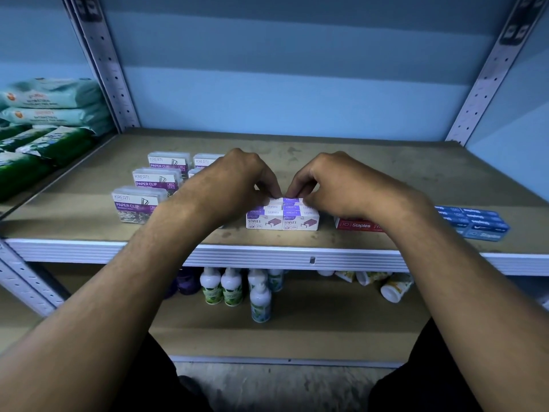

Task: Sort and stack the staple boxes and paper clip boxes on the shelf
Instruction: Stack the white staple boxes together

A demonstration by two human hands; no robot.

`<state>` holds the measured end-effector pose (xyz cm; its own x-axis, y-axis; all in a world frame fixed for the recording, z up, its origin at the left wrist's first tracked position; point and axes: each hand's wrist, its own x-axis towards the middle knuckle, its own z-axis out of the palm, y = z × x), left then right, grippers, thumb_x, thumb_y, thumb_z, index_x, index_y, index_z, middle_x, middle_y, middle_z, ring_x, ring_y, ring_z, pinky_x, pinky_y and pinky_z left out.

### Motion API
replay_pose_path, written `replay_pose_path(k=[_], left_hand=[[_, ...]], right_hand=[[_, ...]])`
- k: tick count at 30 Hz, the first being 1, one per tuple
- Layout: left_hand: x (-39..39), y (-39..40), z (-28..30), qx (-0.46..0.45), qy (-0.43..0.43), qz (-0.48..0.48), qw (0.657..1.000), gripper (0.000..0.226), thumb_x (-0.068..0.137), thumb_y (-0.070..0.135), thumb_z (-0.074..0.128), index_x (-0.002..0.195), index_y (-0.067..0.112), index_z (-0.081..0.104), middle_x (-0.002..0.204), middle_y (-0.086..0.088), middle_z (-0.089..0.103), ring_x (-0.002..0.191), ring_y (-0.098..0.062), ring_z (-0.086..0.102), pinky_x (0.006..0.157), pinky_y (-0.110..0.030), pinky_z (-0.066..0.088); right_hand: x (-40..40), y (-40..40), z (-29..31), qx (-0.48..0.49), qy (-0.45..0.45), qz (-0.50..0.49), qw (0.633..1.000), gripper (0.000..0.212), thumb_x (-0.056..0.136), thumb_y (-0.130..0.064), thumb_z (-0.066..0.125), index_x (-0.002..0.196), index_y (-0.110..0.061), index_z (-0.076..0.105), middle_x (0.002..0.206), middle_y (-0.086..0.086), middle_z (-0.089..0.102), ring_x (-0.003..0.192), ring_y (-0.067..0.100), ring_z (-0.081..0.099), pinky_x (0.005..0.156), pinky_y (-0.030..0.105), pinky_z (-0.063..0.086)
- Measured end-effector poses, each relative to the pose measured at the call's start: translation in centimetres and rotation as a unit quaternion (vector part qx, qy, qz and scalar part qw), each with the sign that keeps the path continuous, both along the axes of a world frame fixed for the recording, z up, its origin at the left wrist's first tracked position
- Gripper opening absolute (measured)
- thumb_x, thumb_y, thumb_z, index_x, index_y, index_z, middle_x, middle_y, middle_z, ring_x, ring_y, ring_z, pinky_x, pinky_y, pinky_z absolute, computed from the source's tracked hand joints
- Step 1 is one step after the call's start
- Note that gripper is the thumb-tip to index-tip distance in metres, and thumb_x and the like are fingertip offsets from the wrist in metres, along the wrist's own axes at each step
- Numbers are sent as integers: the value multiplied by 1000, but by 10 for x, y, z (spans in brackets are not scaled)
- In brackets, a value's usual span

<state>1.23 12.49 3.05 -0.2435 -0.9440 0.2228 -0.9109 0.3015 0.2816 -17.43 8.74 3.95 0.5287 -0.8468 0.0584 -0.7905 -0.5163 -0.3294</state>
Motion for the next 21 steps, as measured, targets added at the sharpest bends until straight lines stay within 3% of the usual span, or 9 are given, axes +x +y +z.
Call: replay_pose_path(k=[6, 10, 13, 17, 21], left_hand=[[-1, 2, 0, 8, -12, -2, 1000, 22, 90, 19, 62, 95, 35, 77, 68, 26, 51, 77, -5, 59, 73, -20, 45], [-2, 5, 1, 6, -15, -3, 1000, 14, 89, 35, 64, 94, 34, 76, 81, 22, 67, 79, -2, 63, 73, -26, 51], [-3, 7, 2, 17, -10, -5, 1000, 23, 80, 52, 70, 90, 33, 77, 85, 18, 71, 78, 3, 62, 76, -28, 55], [-6, 8, 5, 33, -35, -1, 999, 43, 63, 58, 82, 98, 33, 76, 88, 17, 70, 77, 0, 58, 72, -21, 47], [-6, 8, 6, 37, -57, -3, 998, 44, 63, 43, 87, 103, 32, 75, 78, 22, 61, 79, -3, 58, 74, -21, 48]], right_hand=[[4, 5, 2, 23, 27, -5, 999, 37, 91, -11, 54, 105, -35, 78, 106, -12, 73, 95, 6, 65, 84, 21, 52], [3, 8, 7, 61, 52, 4, 997, 23, 90, -35, 68, 112, -36, 73, 109, -14, 71, 97, 4, 63, 83, 23, 51], [4, 10, 8, 57, 89, 10, 994, 44, 78, -49, 79, 119, -37, 70, 117, -15, 68, 106, 8, 61, 86, 26, 48], [5, 13, 8, 39, 97, 14, 994, 50, 74, -37, 85, 121, -36, 70, 116, -12, 68, 107, 9, 62, 92, 29, 51], [6, 12, 7, 33, 91, 6, 995, 49, 73, -27, 86, 119, -36, 72, 114, -10, 70, 103, 11, 63, 92, 33, 53]])
